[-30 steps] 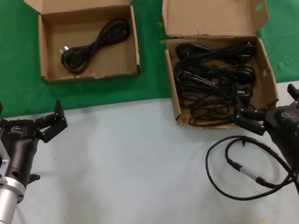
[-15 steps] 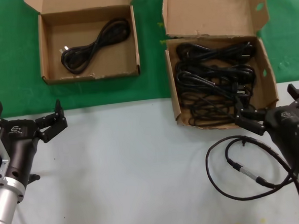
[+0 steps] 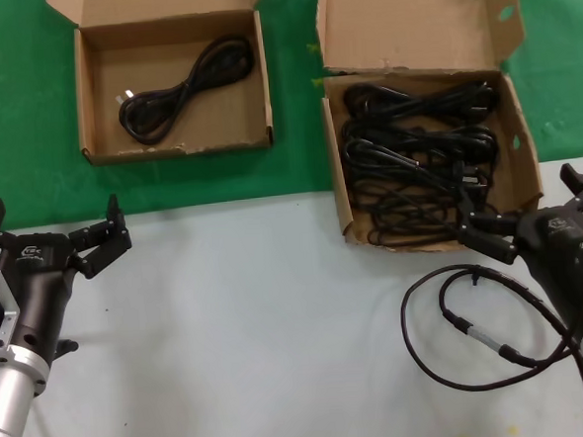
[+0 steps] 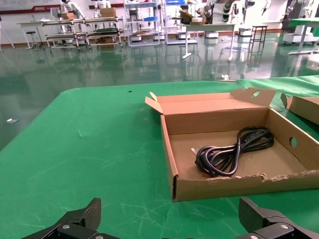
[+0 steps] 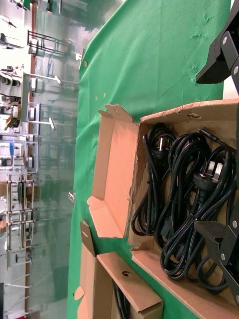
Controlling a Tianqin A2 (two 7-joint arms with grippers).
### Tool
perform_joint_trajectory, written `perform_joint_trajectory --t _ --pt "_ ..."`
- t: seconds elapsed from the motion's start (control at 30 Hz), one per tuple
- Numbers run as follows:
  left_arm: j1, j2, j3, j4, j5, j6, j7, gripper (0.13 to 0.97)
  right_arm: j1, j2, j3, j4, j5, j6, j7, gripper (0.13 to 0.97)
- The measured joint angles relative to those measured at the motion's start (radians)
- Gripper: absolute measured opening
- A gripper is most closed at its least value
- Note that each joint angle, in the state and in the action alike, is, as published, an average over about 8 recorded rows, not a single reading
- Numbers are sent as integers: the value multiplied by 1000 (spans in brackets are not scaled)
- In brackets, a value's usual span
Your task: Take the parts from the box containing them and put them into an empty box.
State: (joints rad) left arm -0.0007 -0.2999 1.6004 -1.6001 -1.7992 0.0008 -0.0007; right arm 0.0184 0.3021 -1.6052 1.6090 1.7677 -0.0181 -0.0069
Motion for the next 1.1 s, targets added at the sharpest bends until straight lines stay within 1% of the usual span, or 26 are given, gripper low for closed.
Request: perform_joint_trajectory --t 1.1 --pt "0 0 0 0 0 0 0 966 0 0 0 0 0 0 0 966"
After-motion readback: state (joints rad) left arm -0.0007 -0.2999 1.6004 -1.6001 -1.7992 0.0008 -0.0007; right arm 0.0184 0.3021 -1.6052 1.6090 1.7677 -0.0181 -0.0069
